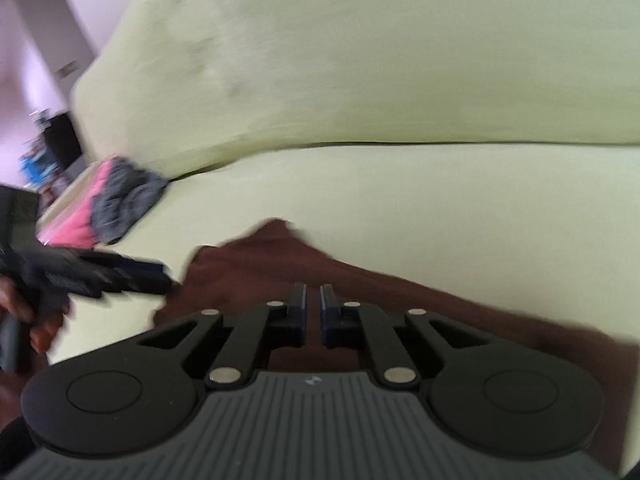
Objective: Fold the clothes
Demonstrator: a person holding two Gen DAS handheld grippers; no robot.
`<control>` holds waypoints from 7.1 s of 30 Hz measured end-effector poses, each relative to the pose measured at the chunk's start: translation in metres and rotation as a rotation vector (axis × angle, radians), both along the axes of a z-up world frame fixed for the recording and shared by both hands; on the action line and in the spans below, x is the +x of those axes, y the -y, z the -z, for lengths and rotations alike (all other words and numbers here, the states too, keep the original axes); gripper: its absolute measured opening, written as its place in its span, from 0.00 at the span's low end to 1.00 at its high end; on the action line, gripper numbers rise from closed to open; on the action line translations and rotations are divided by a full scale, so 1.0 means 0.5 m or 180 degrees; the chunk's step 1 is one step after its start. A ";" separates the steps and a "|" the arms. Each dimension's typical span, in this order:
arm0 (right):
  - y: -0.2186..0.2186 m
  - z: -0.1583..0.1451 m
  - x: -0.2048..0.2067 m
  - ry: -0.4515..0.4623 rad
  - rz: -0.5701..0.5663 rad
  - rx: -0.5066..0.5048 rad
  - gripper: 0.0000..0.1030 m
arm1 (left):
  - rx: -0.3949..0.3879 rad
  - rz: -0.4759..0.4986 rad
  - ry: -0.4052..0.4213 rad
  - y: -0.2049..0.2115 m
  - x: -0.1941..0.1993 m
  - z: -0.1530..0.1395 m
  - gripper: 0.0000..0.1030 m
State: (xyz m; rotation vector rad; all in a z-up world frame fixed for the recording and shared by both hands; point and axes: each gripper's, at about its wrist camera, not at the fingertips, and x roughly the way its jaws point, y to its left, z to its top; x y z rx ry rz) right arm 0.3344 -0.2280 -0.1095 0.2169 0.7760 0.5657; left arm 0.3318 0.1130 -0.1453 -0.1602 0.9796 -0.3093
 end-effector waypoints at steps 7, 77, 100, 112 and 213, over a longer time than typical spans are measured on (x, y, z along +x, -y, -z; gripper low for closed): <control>-0.171 0.069 0.146 -0.0087 -0.0522 -0.0424 0.04 | 0.0016 -0.0089 0.0007 -0.013 -0.019 0.031 0.69; 0.095 -0.001 -0.388 0.0042 0.1251 -0.1006 0.34 | 0.1098 -0.0500 -0.0115 0.213 -0.302 -0.038 0.71; 0.079 -0.013 -0.269 0.0388 0.1013 -0.1231 0.44 | 0.0996 -0.0784 -0.0191 0.155 -0.285 0.024 0.90; 0.239 0.010 -0.202 0.0057 0.1522 -0.0961 0.13 | 0.0971 -0.0743 -0.0126 0.146 -0.285 0.028 0.95; -0.368 0.011 -0.314 0.1141 0.0005 -0.1764 0.23 | 0.0365 -0.1455 -0.0276 -0.172 -0.330 -0.012 0.86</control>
